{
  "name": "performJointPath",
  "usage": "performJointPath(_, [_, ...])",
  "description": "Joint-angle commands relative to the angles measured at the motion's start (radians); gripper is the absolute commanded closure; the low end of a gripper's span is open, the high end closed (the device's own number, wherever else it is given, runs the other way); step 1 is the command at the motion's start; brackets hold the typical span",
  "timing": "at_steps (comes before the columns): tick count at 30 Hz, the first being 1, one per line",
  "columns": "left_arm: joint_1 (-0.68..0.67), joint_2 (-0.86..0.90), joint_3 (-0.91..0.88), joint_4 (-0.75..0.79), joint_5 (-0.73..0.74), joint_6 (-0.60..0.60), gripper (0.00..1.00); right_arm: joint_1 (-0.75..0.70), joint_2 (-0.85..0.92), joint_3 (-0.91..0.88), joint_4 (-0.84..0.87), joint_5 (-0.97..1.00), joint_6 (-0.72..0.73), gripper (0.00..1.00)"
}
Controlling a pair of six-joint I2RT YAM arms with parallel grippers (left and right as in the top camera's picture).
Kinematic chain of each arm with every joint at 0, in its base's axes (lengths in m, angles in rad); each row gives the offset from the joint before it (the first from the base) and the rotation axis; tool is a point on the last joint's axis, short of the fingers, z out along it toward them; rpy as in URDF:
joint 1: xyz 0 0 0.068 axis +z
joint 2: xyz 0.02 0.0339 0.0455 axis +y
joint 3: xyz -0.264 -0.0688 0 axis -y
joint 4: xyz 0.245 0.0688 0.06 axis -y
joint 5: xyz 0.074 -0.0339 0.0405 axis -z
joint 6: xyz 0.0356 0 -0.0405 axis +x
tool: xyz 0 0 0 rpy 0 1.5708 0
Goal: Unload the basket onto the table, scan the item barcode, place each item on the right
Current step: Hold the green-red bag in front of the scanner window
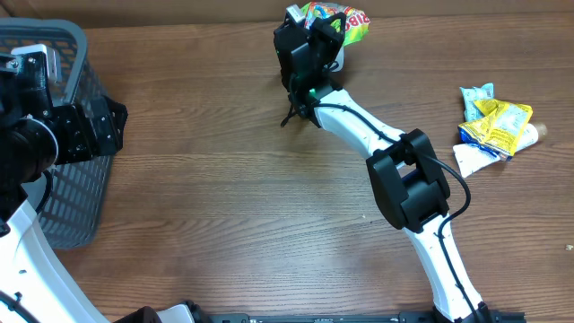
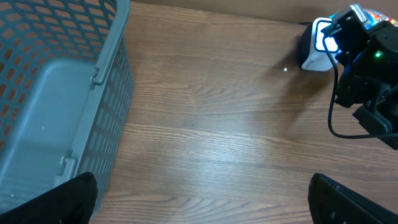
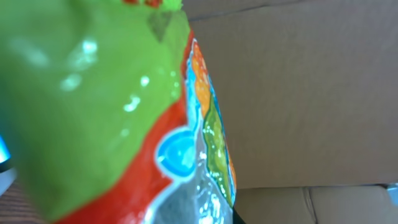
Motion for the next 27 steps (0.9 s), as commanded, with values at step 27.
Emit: performJointPath(27, [0.008, 0.002, -0.003, 0.002, 0.013, 0.014, 0.00, 0.018, -0.282, 0.012, -0.347, -0.041, 0.274, 0.96])
